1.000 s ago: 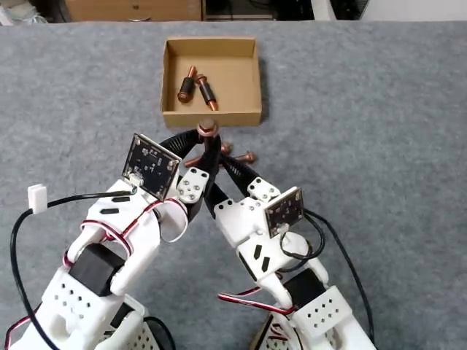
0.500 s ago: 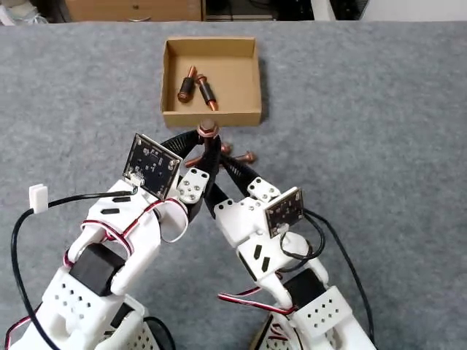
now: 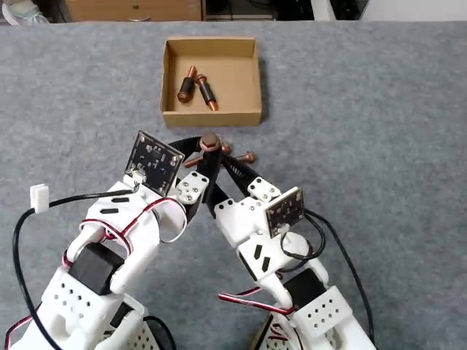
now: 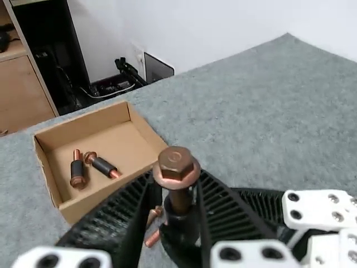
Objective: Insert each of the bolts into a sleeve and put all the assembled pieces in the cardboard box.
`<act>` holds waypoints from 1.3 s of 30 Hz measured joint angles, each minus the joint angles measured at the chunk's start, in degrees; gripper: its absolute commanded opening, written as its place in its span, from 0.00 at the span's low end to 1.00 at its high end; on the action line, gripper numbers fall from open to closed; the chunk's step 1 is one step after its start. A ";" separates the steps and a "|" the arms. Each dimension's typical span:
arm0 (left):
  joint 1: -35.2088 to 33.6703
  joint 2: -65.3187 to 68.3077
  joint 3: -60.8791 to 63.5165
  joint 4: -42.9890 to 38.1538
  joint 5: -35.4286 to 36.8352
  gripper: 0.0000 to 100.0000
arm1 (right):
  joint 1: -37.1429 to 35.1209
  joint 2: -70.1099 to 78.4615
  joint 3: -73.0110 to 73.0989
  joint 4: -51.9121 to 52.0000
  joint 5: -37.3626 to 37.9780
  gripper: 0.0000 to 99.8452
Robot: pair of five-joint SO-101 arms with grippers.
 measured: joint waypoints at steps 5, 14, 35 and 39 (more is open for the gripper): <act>-1.85 0.97 -0.44 5.36 1.76 0.14 | 0.00 0.00 0.00 2.29 0.00 0.00; -2.11 2.29 -2.55 7.56 1.93 0.14 | 0.00 0.00 0.00 3.52 0.00 0.00; -3.52 2.29 -9.05 17.85 6.15 0.11 | 0.09 0.00 0.00 3.60 0.00 0.00; -10.73 2.29 -9.05 16.53 6.15 0.03 | 0.09 0.09 -3.16 8.09 0.00 0.00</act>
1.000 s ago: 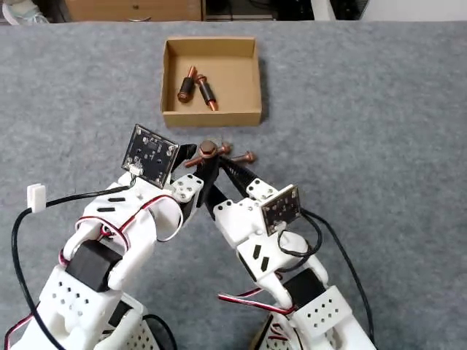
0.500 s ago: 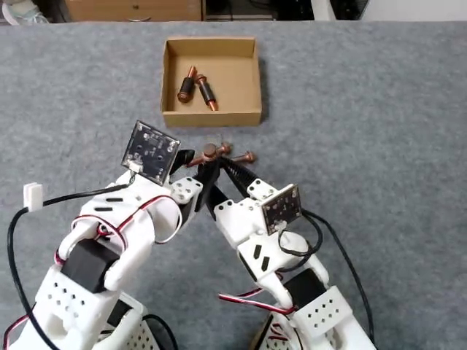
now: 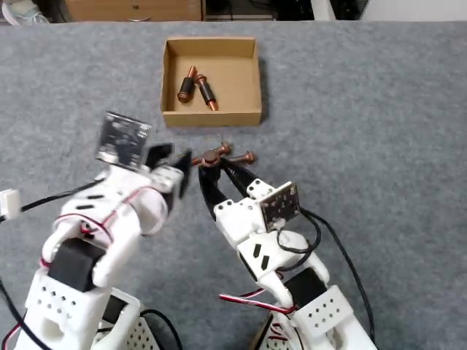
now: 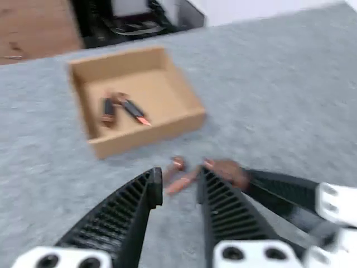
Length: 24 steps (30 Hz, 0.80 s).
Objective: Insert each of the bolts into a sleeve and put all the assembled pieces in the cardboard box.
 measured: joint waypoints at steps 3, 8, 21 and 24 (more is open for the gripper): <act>-7.38 0.00 0.00 -1.32 0.00 0.02 | 0.00 0.44 -8.35 5.89 -1.05 0.00; -15.65 0.00 -0.09 -1.58 0.00 0.02 | 2.11 8.09 -17.67 7.56 -0.70 0.00; -20.04 0.00 -0.09 2.81 0.00 0.02 | 10.73 48.97 -47.12 3.25 -0.62 0.00; -20.04 0.00 -0.09 3.16 0.00 0.02 | 11.08 59.69 -54.86 3.25 -0.62 0.00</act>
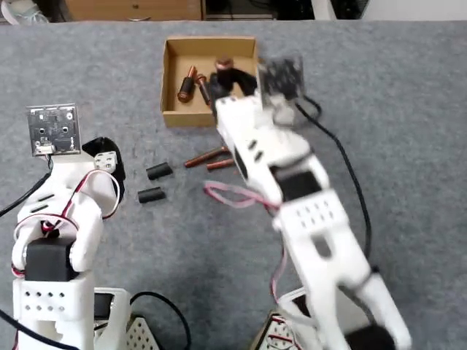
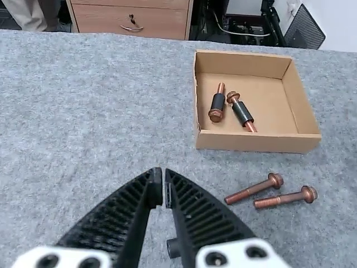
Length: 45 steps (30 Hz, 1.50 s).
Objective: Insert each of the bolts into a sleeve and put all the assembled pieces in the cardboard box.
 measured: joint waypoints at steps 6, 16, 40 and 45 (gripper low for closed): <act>0.00 0.00 0.00 0.00 0.00 0.03 | 0.00 20.13 -14.59 0.00 0.00 0.00; 0.00 0.00 9.85 -2.29 0.00 0.03 | 0.53 50.73 -38.77 0.00 0.00 0.14; -12.04 0.00 12.66 11.96 0.00 0.37 | 0.97 54.42 -54.77 32.70 0.35 0.04; -17.85 0.00 12.66 15.65 0.00 0.37 | -4.84 49.58 -54.77 48.00 3.96 0.09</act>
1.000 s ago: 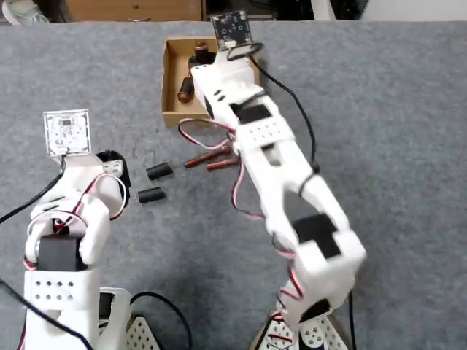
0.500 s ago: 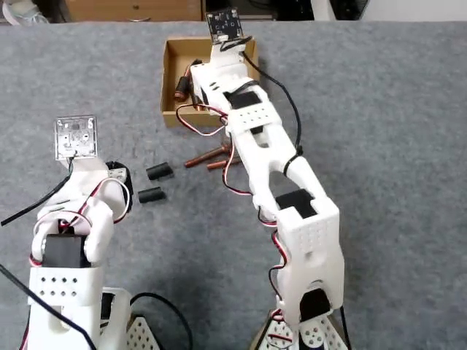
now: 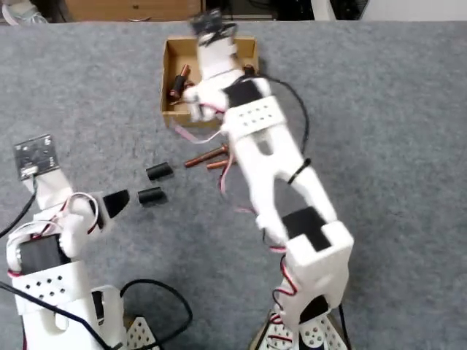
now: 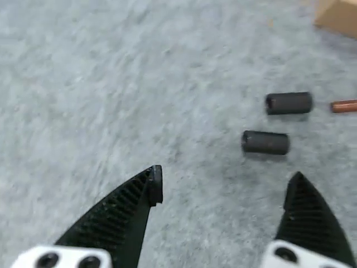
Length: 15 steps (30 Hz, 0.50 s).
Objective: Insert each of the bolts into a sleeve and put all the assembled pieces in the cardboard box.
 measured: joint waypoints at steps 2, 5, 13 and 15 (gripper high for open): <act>-2.02 0.00 0.00 1.23 0.00 0.37 | -3.52 -0.35 0.00 5.01 0.18 0.09; -5.71 0.00 0.00 3.16 0.00 0.37 | -8.88 -0.35 0.00 9.23 0.53 0.09; -18.11 0.00 0.00 5.27 0.00 0.37 | -14.95 8.35 -5.98 10.46 -4.13 0.10; -19.34 0.00 0.00 5.27 0.00 0.37 | -14.77 12.31 -10.20 12.22 -5.10 0.10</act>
